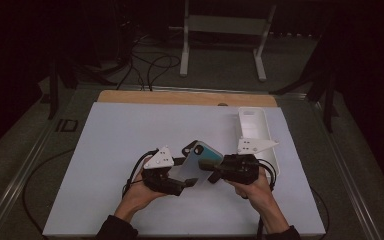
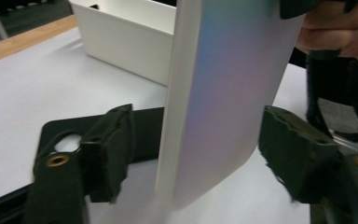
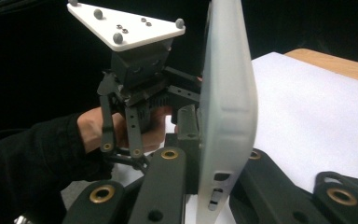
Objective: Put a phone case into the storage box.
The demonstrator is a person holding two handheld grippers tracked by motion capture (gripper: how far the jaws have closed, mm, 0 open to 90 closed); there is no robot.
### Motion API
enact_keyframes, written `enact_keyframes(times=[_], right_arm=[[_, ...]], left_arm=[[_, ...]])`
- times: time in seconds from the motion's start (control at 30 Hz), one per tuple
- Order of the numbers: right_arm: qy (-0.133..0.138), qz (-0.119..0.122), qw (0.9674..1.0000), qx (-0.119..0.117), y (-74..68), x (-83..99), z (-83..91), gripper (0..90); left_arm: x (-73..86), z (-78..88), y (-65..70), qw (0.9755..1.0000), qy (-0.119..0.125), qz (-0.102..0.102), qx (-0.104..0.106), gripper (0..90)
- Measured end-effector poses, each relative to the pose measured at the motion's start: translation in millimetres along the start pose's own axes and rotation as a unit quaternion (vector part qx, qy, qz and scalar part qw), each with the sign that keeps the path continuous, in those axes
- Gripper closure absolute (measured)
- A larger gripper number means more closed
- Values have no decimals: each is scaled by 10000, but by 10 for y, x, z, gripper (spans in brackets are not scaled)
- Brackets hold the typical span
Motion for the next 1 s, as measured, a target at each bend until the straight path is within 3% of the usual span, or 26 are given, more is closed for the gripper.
enact_keyframes(times=[0.37,0.63,0.7,0.73,0.77,0.87,1.0], right_arm=[[-107,77,9999,31,17,13,7,833],[-117,35,9997,220,75,4,-5,528],[-141,21,9996,237,78,10,-17,496],[-156,24,9995,288,86,14,-24,466],[-178,11,9989,428,113,23,-52,338],[-209,30,9973,710,152,38,-77,205],[-154,15,9950,988,183,25,-70,137]], left_arm=[[3,36,80,9992,117,-102,355,584],[21,14,110,9987,112,-195,453,781],[24,9,112,9988,96,-212,441,792],[24,9,112,9988,96,-212,441,792],[20,-1,125,9989,68,-249,386,806],[34,5,93,9994,7,-248,247,807],[52,29,40,9998,-24,-191,64,809]])
Point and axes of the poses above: each handheld gripper's, and its own axes: z roughly backward along the jaws, x roughly out of its underside, y roughly to its right, the point moved 10 cm from there along -z, roughly forward along the jaws, and after that the axes turned 15 degrees about -z, right-handed, at the moved point
